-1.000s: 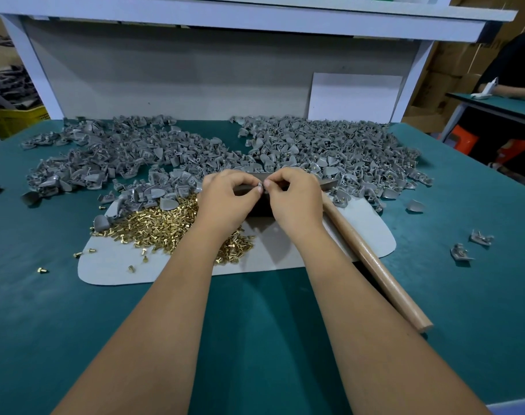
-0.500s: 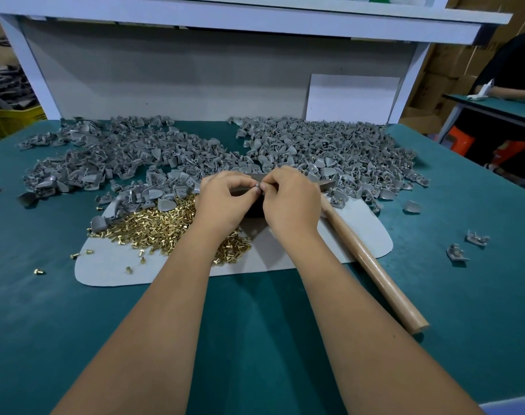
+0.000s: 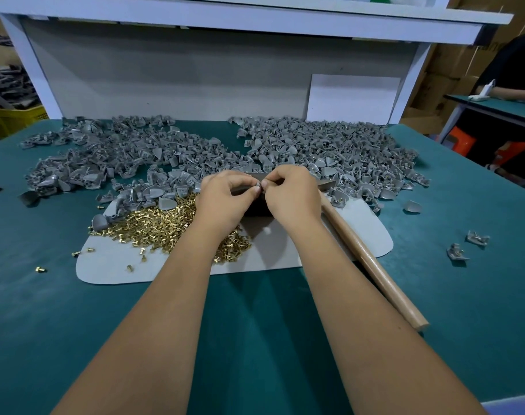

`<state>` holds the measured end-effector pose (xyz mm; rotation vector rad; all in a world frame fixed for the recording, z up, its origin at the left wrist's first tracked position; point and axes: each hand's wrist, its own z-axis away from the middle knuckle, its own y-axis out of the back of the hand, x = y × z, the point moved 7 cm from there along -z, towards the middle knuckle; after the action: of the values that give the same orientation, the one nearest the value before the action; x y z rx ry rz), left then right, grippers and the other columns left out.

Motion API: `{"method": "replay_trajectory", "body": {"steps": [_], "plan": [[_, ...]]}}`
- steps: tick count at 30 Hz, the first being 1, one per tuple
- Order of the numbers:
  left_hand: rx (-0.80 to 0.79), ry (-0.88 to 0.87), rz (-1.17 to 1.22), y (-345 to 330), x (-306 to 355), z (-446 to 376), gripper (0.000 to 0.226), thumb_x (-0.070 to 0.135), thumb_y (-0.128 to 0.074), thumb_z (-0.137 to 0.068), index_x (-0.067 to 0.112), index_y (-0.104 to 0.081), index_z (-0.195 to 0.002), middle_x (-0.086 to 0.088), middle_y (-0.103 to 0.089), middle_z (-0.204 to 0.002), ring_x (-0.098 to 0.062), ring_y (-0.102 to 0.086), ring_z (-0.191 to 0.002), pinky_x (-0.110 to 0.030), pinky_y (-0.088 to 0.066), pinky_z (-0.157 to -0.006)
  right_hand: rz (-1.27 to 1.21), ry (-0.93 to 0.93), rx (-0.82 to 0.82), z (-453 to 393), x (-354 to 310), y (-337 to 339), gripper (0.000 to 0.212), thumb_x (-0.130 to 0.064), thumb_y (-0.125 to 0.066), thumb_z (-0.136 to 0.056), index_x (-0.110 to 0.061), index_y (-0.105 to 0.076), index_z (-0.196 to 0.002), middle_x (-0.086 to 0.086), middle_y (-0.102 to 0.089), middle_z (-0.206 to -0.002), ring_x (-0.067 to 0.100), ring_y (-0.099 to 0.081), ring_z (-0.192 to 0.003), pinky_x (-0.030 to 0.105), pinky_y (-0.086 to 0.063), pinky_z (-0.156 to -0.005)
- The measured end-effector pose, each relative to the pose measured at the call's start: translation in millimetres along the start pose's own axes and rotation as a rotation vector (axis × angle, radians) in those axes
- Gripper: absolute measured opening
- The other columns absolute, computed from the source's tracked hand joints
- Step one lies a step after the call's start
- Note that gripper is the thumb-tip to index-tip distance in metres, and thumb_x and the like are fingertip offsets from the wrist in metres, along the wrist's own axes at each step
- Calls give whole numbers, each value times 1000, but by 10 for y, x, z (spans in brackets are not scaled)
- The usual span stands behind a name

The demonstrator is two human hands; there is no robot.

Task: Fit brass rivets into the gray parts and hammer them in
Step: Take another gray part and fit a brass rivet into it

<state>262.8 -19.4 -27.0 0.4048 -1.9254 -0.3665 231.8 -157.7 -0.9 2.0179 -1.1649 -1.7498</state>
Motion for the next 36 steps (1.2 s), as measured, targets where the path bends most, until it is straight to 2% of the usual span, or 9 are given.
{"method": "replay_trajectory", "body": {"steps": [5,12,22,27,29,31,33,36], "plan": [[24,4,-20,-3,29,13,11,20,-72,-87,30,-70,-86,0,-68,-111,-31,-53,-121,-48,-41,-105,34,33,35,16,-8,6,16,-25,-63,-87,-28,-62,-71,-4,-67,-80,20,-61,-79,35,-52,-73],[23,4,-9,5,33,26,12,21,-72,-88,32,-70,-85,2,-68,-111,-30,-52,-121,-49,-41,-105,112,102,62,33,-58,11,12,-26,-61,-89,-26,-67,-79,-2,-68,-84,22,-62,-84,39,-49,-82],[27,6,-13,7,30,29,6,20,-72,-88,23,-75,-92,0,-69,-111,-30,-53,-121,-48,-41,-105,84,157,96,52,-56,11,11,-24,-61,-88,-25,-69,-80,-5,-67,-87,21,-59,-90,40,-47,-84],[29,16,-13,10,22,23,6,21,-72,-88,22,-76,-92,1,-69,-111,-30,-53,-122,-48,-41,-105,74,224,129,97,-39,-21,12,-23,-58,-91,-24,-67,-83,-14,-57,-86,15,-54,-97,41,-39,-89],[31,26,-6,5,14,18,8,20,-71,-89,21,-77,-94,2,-68,-111,-29,-52,-122,-47,-41,-106,27,215,128,95,-12,-34,17,-26,-54,-92,-22,-67,-83,-10,-62,-88,15,-53,-97,43,-40,-91],[38,34,-5,2,7,11,10,21,-70,-89,20,-77,-97,3,-68,-112,-29,-52,-123,-47,-41,-106,-108,176,123,86,35,-22,25,-27,-49,-95,-16,-66,-81,-4,-64,-84,19,-56,-89,45,-44,-86],[44,42,0,6,-1,5,10,22,-70,-90,20,-77,-97,3,-68,-112,-29,-51,-124,-47,-40,-107,-287,111,128,78,98,2,28,-26,-47,-96,-11,-67,-83,-1,-66,-81,18,-58,-82,39,-48,-79],[45,51,24,4,-13,3,9,23,-70,-90,21,-76,-96,3,-68,-111,-28,-50,-125,-47,-39,-108,-406,48,118,64,164,1,26,-25,-47,-97,-17,-70,-89,-7,-67,-83,10,-59,-83,28,-46,-75]]}}
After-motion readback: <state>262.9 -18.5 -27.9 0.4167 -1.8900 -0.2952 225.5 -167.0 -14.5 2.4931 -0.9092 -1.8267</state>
